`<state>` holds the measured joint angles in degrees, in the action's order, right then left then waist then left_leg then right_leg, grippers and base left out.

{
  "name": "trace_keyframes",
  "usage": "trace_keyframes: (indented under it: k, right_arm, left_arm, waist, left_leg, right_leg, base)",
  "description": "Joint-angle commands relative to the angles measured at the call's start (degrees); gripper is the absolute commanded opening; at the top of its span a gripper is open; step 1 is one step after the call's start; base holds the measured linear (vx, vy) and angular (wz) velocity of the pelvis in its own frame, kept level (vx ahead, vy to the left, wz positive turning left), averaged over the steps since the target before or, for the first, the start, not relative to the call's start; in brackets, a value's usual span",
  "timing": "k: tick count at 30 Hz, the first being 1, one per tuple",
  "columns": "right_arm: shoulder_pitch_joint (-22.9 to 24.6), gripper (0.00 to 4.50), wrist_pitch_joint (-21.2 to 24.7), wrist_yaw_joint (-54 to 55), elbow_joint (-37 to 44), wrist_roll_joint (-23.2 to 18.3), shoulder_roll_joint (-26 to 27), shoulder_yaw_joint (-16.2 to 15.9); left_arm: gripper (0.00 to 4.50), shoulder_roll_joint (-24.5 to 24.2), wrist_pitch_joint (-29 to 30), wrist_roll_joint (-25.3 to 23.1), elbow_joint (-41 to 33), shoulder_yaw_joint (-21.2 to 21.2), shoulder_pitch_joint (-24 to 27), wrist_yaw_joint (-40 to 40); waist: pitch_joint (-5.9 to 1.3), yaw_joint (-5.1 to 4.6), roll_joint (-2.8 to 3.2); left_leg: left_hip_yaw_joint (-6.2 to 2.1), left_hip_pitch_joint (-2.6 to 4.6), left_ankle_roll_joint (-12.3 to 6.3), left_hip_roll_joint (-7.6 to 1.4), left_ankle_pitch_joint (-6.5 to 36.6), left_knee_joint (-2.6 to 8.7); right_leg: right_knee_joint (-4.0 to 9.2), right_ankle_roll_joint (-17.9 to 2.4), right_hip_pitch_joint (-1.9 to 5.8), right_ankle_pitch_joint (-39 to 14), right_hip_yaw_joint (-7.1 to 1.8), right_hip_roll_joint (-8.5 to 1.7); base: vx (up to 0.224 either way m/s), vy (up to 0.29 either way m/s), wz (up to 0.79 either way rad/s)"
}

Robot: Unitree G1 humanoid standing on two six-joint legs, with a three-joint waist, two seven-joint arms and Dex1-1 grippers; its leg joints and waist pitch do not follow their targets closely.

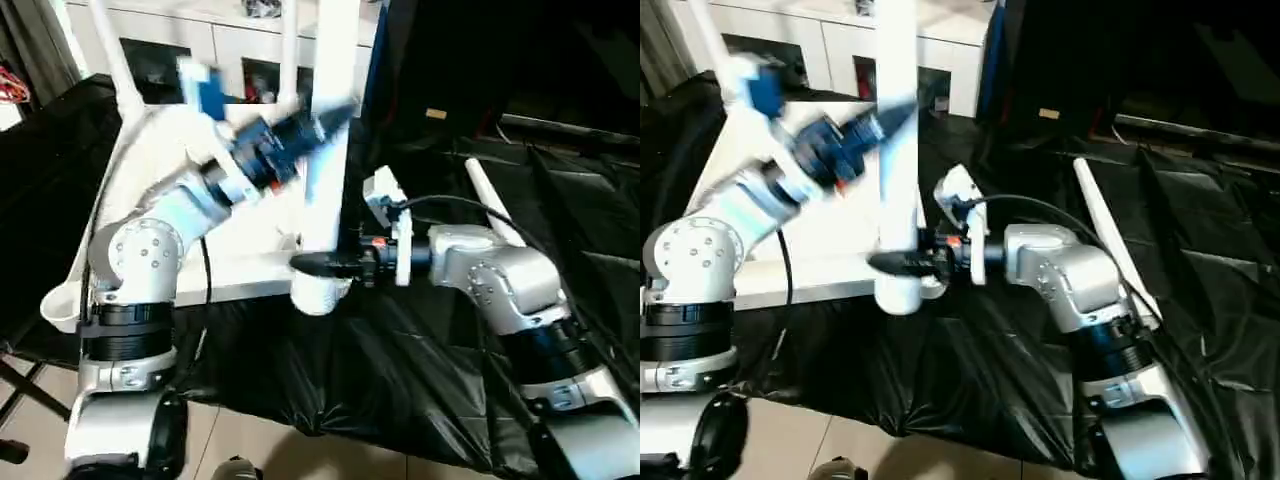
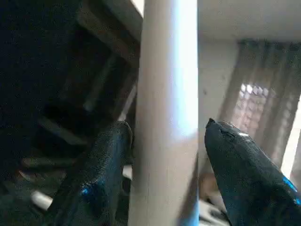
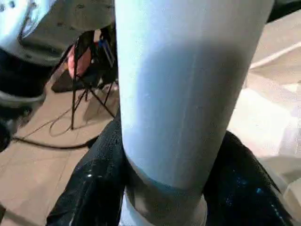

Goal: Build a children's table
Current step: Pick table leg

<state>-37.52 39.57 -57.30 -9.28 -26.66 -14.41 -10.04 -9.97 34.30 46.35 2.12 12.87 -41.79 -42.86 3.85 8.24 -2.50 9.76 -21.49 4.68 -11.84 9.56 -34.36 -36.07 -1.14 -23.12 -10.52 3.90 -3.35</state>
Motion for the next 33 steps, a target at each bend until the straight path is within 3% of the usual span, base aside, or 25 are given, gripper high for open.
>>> trace_keyframes:
  k: [1, 3, 7, 8, 9, 10, 11, 12, 14, 15, 16, 18, 19, 20, 21, 22, 24, 26, 27, 28, 29, 30, 31, 32, 33]
  right_arm:
    - [0.7, 1.88, -2.1, 2.6, -0.3, -0.5, 0.6, 3.2]
    - [1.2, 1.88, -4.1, 9.0, -1.0, 0.3, 3.0, 6.2]
    - [2.8, 1.88, -7.0, 15.6, 0.0, 4.1, 3.4, 6.9]
    - [3.7, 1.88, -8.1, 18.2, 0.4, 6.1, 3.3, 6.9]
    - [4.1, 1.88, -8.9, 19.5, 0.6, 7.4, 3.1, 6.5]
    - [5.8, 1.87, -11.4, 22.5, 1.4, 9.7, 3.4, 6.6]
    - [5.8, 1.87, -11.4, 22.5, 1.4, 9.7, 3.4, 6.6]
    - [7.4, 1.87, -12.3, 24.5, 2.5, 10.2, 4.6, 7.1]
    - [8.7, 1.87, -13.2, 26.4, 2.6, 10.8, 5.7, 7.1]
    - [9.1, 1.87, -13.3, 28.0, 2.6, 11.6, 5.8, 6.9]
    - [9.1, 1.87, -13.0, 30.5, 2.9, 13.0, 5.5, 6.8]
    - [9.1, 1.87, -12.9, 31.0, 3.0, 13.3, 5.4, 6.8]
    - [8.9, 1.87, -12.3, 31.1, 3.6, 12.9, 5.4, 7.1]
    - [8.7, 1.87, -12.3, 31.1, 3.6, 12.8, 5.4, 7.2]
    - [8.3, 1.87, -12.6, 30.9, 3.3, 12.7, 5.3, 7.5]
    - [8.1, 1.87, -12.9, 30.9, 3.1, 12.7, 5.2, 7.6]
    - [8.2, 1.87, -13.7, 30.7, 2.4, 13.5, 5.1, 7.0]
    - [8.4, 1.87, -13.7, 30.7, 2.8, 13.6, 5.5, 6.9]
    - [8.6, 1.87, -13.2, 30.4, 3.7, 13.2, 5.8, 6.7]
    - [8.6, 1.87, -12.8, 30.0, 4.2, 12.6, 5.8, 6.7]
    - [8.6, 1.87, -12.8, 30.0, 4.2, 12.6, 5.8, 6.7]
    - [8.6, 1.87, -12.5, 29.8, 4.4, 12.2, 5.9, 6.6]
    - [8.5, 1.87, -12.8, 29.6, 3.9, 12.1, 6.0, 6.5]
    - [8.4, 1.87, -13.0, 29.6, 3.6, 12.1, 6.1, 6.4]
    - [8.2, 1.87, -13.3, 29.9, 2.9, 12.5, 6.1, 6.1]
  left_arm:
    - [2.95, 0.1, -2.8, -0.7, -1.0, 2.1, -1.8, 2.3]
    - [2.95, -1.1, -4.4, -1.7, -1.8, 4.1, -1.3, 4.5]
    - [2.95, -4.2, -5.2, -6.0, -4.0, 4.3, 1.9, 7.5]
    - [2.95, -5.9, -6.6, -9.9, -4.8, 2.9, 3.8, 8.1]
    - [2.95, -7.0, -7.0, -11.8, -5.1, 2.0, 4.9, 8.3]
    - [2.95, -10.8, -8.9, -19.2, -6.1, -3.7, 9.3, 7.6]
    - [2.95, -10.8, -8.9, -19.2, -6.1, -3.7, 9.3, 7.6]
    - [2.95, -12.9, -10.0, -23.2, -6.2, -9.9, 13.4, 5.0]
    - [2.95, -14.2, -10.6, -25.1, -4.7, -14.6, 16.3, 2.2]
    - [2.95, -15.0, -12.2, -26.7, -3.3, -16.8, 17.0, 0.7]
    - [2.95, -15.9, -12.8, -28.2, -1.0, -19.0, 17.2, -0.6]
    - [2.95, -16.1, -12.7, -28.5, -0.6, -19.4, 17.1, -0.8]
    - [2.95, -16.5, -14.4, -29.8, 1.3, -20.3, 17.0, -2.1]
    - [2.95, -16.6, -14.6, -30.0, 2.1, -20.6, 16.8, -2.7]
    - [2.95, -17.2, -16.6, -32.1, 6.9, -22.2, 16.0, -5.6]
    - [2.95, -17.5, -17.6, -33.1, 8.8, -22.9, 15.6, -6.6]
    - [2.95, -18.2, -19.2, -36.0, 13.4, -24.6, 14.3, -7.1]
    - [2.95, -18.9, -20.4, -37.6, 15.4, -25.4, 13.8, -7.7]
    - [2.95, -20.4, -21.1, -38.0, 17.7, -26.6, 12.9, -9.7]
    - [2.95, -21.1, -21.4, -38.0, 18.7, -27.1, 12.3, -10.9]
    - [2.95, -21.1, -21.4, -38.0, 18.7, -27.1, 12.3, -10.9]
    - [2.95, -21.6, -21.5, -37.9, 19.3, -27.4, 11.9, -11.7]
    - [2.95, -22.1, -21.7, -37.6, 20.2, -27.4, 11.6, -13.3]
    - [2.95, -22.3, -22.2, -37.6, 21.3, -27.3, 11.2, -14.7]
    - [2.95, -22.2, -23.5, -38.2, 24.4, -27.0, 10.2, -15.2]
  waist:
    - [-4.55, 0.03, -0.08]
    - [-4.48, -0.24, 0.15]
    - [-4.60, -0.45, 0.36]
    - [-4.49, -0.59, -0.05]
    - [-4.54, -0.38, 0.13]
    - [-4.49, -0.50, -0.02]
    - [-4.42, -0.72, 0.02]
    - [-4.37, -0.65, 0.37]
    - [-4.40, -0.77, 0.96]
    - [-4.31, -0.96, 0.72]
    - [-4.36, -1.28, 1.32]
    - [-4.36, -1.37, 1.06]
    - [-4.38, -1.44, 1.49]
    - [-4.21, -1.91, 1.13]
    - [-4.16, -2.02, 2.07]
    - [-4.06, -2.55, 1.31]
    - [-4.21, -2.78, 1.44]
    - [-4.28, -3.07, 1.70]
    - [-4.36, -3.33, 1.27]
    - [-4.39, -3.34, 1.45]
    - [-4.38, -3.49, 0.84]
    - [-4.48, -3.48, 1.37]
    - [-4.46, -3.62, 0.69]
    - [-4.42, -3.40, 1.14]
    - [-4.24, -3.58, 2.29]
  left_leg:
    - [-0.19, 0.79, 1.93, -1.29, 8.4, 3.71]
    - [-0.29, 0.85, 2.72, -1.34, 8.7, 3.88]
    - [-0.35, 1.05, 3.73, -1.41, 8.9, 4.02]
    - [-0.20, 1.08, 3.71, -1.25, 9.2, 4.06]
    - [-0.39, 1.02, 3.83, -1.43, 8.8, 4.13]
    - [-0.36, 1.15, 3.91, -1.44, 9.2, 4.28]
    - [-0.31, 1.08, 4.10, -1.35, 9.4, 4.31]
    - [-0.23, 1.40, 4.08, -1.33, 10.1, 4.35]
    - [-0.25, 1.60, 4.27, -1.36, 11.6, 4.44]
    - [-0.21, 1.47, 4.28, -1.31, 12.2, 4.52]
    - [-0.22, 1.75, 4.86, -1.18, 13.1, 4.55]
    - [-0.32, 1.49, 5.26, -1.15, 13.9, 4.62]
    - [-0.38, 1.53, 5.36, -1.12, 14.2, 4.59]
    - [-0.39, 1.43, 5.16, -1.00, 15.4, 4.64]
    - [-0.51, 1.56, 5.08, -0.81, 16.1, 4.61]
    - [-0.43, 1.53, 4.66, -0.70, 17.0, 4.61]
    - [-0.54, 1.55, 4.23, -0.75, 16.7, 4.57]
    - [-0.64, 1.45, 4.29, -0.93, 16.0, 4.61]
    - [-0.66, 1.22, 4.08, -0.91, 15.4, 4.62]
    - [-0.65, 1.23, 3.91, -0.88, 15.0, 4.59]
    - [-0.61, 1.06, 3.64, -0.89, 14.6, 4.62]
    - [-0.52, 1.30, 3.48, -1.03, 13.5, 4.45]
    - [-0.35, 1.29, 3.24, -1.05, 13.2, 4.40]
    - [-0.34, 1.37, 3.10, -1.06, 12.9, 4.40]
    - [-0.24, 1.52, 3.42, -0.87, 14.2, 4.40]
  right_leg:
    - [4.13, -8.1, 3.12, -11.3, -2.79, -4.57]
    - [4.08, -7.6, 2.93, -11.5, -2.79, -4.55]
    - [3.91, -6.6, 2.96, -10.7, -2.74, -4.32]
    - [4.11, -6.2, 2.95, -11.2, -2.78, -4.21]
    - [4.06, -5.6, 2.94, -11.3, -2.82, -4.42]
    - [4.29, -3.8, 2.74, -12.9, -2.87, -4.33]
    - [4.09, -3.5, 2.76, -13.1, -2.93, -4.16]
    - [4.25, -3.6, 2.41, -14.0, -3.00, -4.22]
    - [4.45, -4.2, 2.17, -14.5, -3.07, -4.21]
    - [4.60, -4.4, 2.16, -14.7, -3.05, -4.07]
    - [4.81, -4.5, 2.02, -14.3, -3.10, -3.86]
    - [4.49, -5.0, 2.50, -14.1, -3.11, -3.93]
    - [4.49, -5.1, 2.50, -14.0, -3.11, -3.98]
    - [4.77, -5.0, 2.59, -15.4, -3.09, -3.95]
    - [4.94, -4.9, 2.45, -16.4, -3.06, -3.93]
    - [5.33, -4.3, 2.53, -18.4, -3.02, -3.81]
    - [5.35, -3.8, 2.53, -20.1, -3.14, -4.02]
    - [5.18, -4.8, 2.59, -18.6, -3.11, -4.14]
    - [4.99, -5.4, 2.80, -17.4, -3.04, -4.06]
    - [4.91, -5.7, 2.76, -16.9, -3.07, -4.10]
    - [4.88, -5.8, 2.89, -16.6, -3.06, -4.11]
    - [4.60, -7.0, 2.68, -14.4, -3.13, -4.17]
    - [4.61, -7.3, 2.69, -13.9, -3.16, -4.12]
    - [4.39, -7.9, 2.63, -13.6, -3.16, -4.18]
    - [4.95, -7.9, 2.30, -13.6, -3.17, -3.89]
  base:
    - [0.000, 0.000, 0.00]
    - [0.000, 0.000, 0.00]
    - [0.000, 0.000, 0.00]
    - [0.000, 0.000, 0.00]
    - [0.000, 0.000, 0.00]
    - [0.000, 0.000, 0.00]
    - [0.000, 0.000, 0.00]
    - [0.000, 0.000, 0.00]
    - [0.000, 0.000, 0.00]
    - [0.000, 0.000, 0.00]
    - [0.000, 0.000, 0.00]
    - [0.000, 0.000, 0.00]
    - [0.000, 0.000, 0.00]
    - [0.000, 0.000, 0.00]
    - [0.000, 0.000, 0.00]
    - [0.000, 0.000, 0.00]
    - [0.000, 0.000, 0.00]
    - [0.000, 0.000, 0.00]
    - [0.000, 0.000, 0.00]
    - [0.000, 0.000, 0.00]
    - [0.000, 0.000, 0.00]
    - [0.000, 0.000, 0.00]
    - [0.000, 0.000, 0.00]
    - [0.000, 0.000, 0.00]
    - [0.000, 0.000, 0.00]
